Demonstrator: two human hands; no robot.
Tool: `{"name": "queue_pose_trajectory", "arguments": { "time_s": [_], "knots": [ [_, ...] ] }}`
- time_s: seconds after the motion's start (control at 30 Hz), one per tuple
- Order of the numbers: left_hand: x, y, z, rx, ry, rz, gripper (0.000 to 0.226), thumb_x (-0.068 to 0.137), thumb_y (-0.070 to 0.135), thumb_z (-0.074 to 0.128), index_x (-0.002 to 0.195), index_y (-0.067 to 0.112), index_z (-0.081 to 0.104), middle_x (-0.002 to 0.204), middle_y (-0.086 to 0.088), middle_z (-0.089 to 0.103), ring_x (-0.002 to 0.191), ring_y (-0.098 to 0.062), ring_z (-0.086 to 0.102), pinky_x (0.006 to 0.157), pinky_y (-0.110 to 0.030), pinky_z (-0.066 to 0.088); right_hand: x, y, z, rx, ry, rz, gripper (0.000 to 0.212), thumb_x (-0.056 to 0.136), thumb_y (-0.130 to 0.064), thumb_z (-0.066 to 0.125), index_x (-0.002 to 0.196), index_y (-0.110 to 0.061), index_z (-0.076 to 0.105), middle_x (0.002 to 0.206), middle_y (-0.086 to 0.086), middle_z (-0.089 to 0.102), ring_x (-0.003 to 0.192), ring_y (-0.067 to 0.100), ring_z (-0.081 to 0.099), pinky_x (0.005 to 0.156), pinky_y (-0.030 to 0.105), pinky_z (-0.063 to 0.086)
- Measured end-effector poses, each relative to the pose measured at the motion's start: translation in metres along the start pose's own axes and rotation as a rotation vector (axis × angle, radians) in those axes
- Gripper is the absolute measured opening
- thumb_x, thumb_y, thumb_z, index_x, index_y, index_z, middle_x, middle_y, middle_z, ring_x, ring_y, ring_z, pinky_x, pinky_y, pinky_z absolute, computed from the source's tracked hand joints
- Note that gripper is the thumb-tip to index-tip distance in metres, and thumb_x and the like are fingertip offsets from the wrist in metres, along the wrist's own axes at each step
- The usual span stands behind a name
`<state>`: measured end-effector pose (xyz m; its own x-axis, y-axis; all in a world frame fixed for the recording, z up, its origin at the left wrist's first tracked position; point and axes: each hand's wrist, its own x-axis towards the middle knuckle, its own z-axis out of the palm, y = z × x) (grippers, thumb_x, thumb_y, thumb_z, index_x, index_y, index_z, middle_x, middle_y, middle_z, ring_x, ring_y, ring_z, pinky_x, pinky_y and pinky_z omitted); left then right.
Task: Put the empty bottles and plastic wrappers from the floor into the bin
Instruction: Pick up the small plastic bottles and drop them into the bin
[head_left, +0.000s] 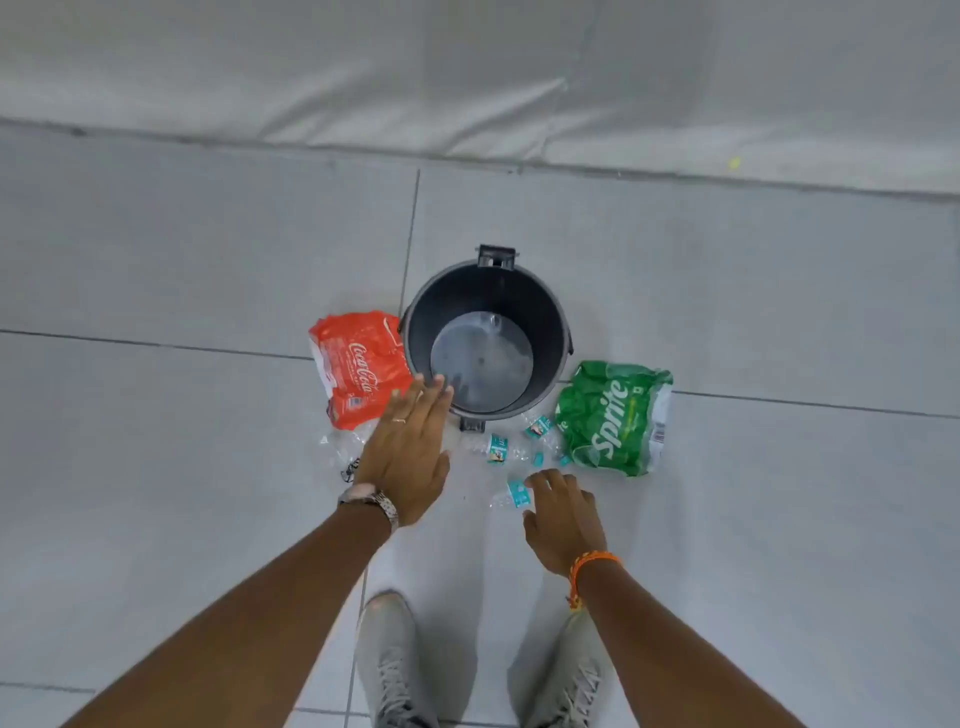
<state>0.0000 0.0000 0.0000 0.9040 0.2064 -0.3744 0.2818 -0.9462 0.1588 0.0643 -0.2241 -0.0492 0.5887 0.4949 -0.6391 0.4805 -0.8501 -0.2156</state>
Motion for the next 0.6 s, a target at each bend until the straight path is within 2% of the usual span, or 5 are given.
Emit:
{"name": "queue_pose_trajectory", "arguments": {
  "time_s": [0.2,0.3,0.37,0.47,0.6],
  "knots": [
    [0.036,-0.029,0.04,-0.034,0.118,0.052,0.066,0.097,0.033,0.047,0.156,0.007,0.031,0.163,-0.013,0.031,0.154,-0.035,0.02,0.122,-0.053,0.024,0.059,0.0,0.065,-0.308,-0.132,-0.225,0.058,0.085,-0.005,0.067,0.14,-0.008,0.049,0.138,0.011,0.055,0.13,0.032,0.051,0.107,0.045,0.046],
    [0.045,-0.038,0.06,-0.058,0.169,0.072,0.061,0.098,0.035,0.043,0.153,0.01,0.037,0.16,-0.011,0.037,0.153,-0.033,0.024,0.121,-0.053,0.027,0.075,0.005,0.092,-0.452,-0.084,-0.297,0.052,0.087,0.001,0.067,0.137,-0.005,0.052,0.135,0.014,0.057,0.131,0.034,0.052,0.109,0.047,0.045],
    [0.048,-0.043,0.071,-0.049,0.183,0.078,0.06,0.098,0.037,0.044,0.152,0.012,0.038,0.16,-0.01,0.036,0.153,-0.032,0.024,0.123,-0.052,0.024,0.081,0.009,0.106,-0.525,-0.04,-0.317,0.045,0.086,-0.005,0.073,0.129,-0.01,0.061,0.125,0.009,0.066,0.122,0.03,0.062,0.102,0.044,0.051],
    [0.047,-0.048,0.086,0.007,0.242,0.074,0.063,0.097,0.041,0.045,0.154,0.014,0.033,0.163,-0.01,0.032,0.152,-0.034,0.025,0.123,-0.048,0.018,0.087,0.017,0.117,-0.604,0.013,-0.358,0.042,0.073,-0.015,0.085,0.113,-0.019,0.074,0.105,-0.001,0.075,0.102,0.02,0.073,0.087,0.036,0.058],
    [0.048,-0.055,0.098,0.069,0.243,0.082,0.072,0.095,0.043,0.048,0.157,0.015,0.024,0.166,-0.011,0.022,0.153,-0.035,0.02,0.123,-0.051,0.015,0.084,0.024,0.115,-0.522,0.053,-0.357,0.057,0.088,-0.005,0.068,0.142,-0.01,0.052,0.133,0.009,0.062,0.123,0.029,0.061,0.103,0.043,0.05]
  ]
}}
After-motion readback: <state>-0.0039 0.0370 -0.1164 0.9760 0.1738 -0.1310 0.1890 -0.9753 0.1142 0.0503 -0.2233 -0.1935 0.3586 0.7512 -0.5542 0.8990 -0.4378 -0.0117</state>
